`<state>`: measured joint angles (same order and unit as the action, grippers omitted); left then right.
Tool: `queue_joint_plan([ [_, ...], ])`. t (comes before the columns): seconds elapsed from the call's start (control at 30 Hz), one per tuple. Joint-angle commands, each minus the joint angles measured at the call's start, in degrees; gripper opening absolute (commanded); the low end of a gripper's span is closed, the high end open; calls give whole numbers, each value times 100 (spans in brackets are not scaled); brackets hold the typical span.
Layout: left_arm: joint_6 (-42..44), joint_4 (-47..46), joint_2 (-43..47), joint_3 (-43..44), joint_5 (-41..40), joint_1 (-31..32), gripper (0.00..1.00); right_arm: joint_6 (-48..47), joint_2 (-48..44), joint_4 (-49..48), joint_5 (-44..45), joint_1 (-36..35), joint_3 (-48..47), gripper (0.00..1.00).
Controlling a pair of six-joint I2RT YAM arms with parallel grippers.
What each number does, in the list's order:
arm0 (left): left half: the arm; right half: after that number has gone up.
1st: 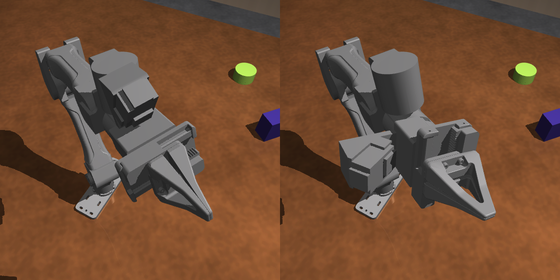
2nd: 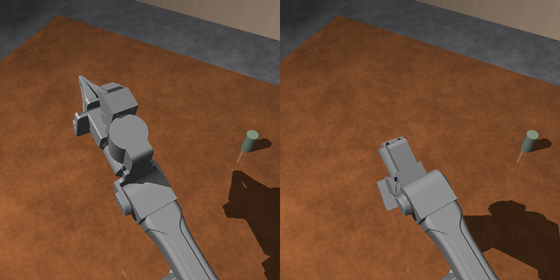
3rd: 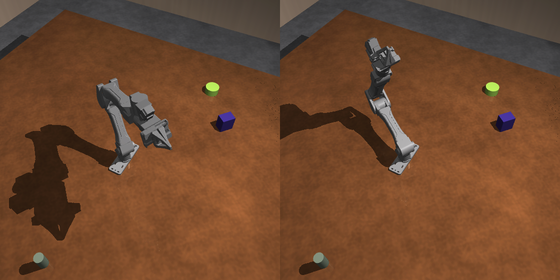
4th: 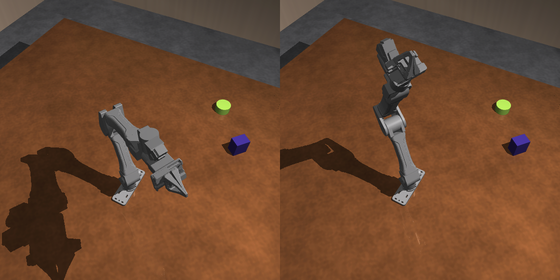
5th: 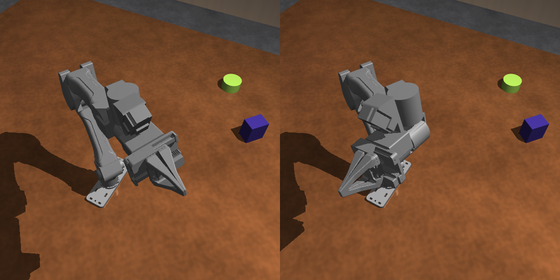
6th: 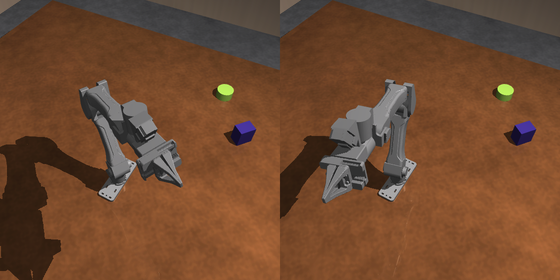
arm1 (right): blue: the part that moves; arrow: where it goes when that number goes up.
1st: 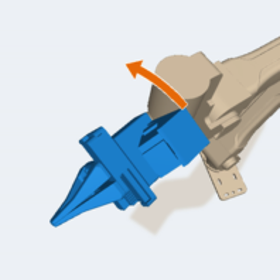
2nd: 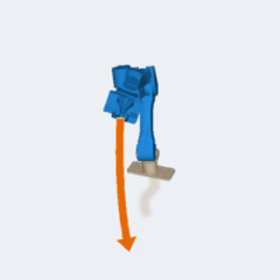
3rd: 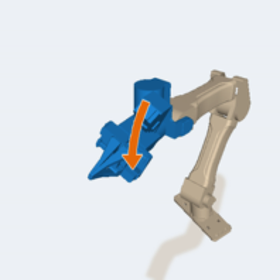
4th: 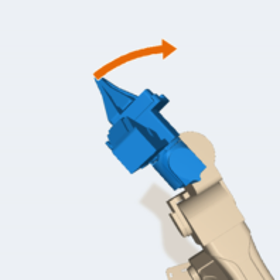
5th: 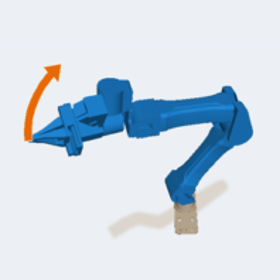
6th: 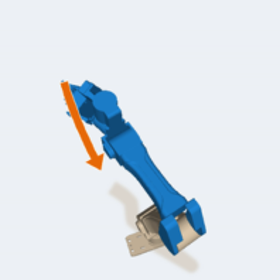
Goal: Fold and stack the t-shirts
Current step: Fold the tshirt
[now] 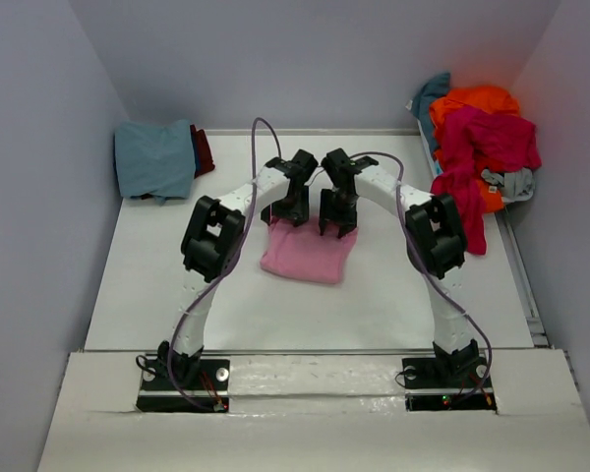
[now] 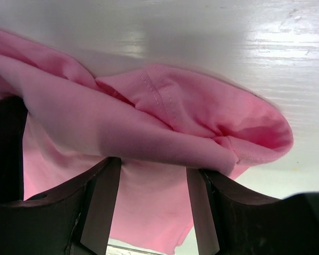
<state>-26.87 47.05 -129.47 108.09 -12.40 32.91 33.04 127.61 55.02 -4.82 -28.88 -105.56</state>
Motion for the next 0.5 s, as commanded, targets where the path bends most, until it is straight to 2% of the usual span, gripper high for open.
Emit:
queue_joint_plan([
  [0.0,-29,6,589,-87,-394,-39,88,-78,-543,51,227,-21,44,59],
  [0.17,-143,-72,1282,-717,-491,-39,99,-87,-1166,176,262,-21,210,61],
  [0.37,-125,-3,1661,-1237,-87,-39,99,89,-1677,167,-124,-21,693,61],
  [0.47,-81,-222,1907,-1738,193,-39,99,133,-1976,-78,-221,-21,1282,62],
])
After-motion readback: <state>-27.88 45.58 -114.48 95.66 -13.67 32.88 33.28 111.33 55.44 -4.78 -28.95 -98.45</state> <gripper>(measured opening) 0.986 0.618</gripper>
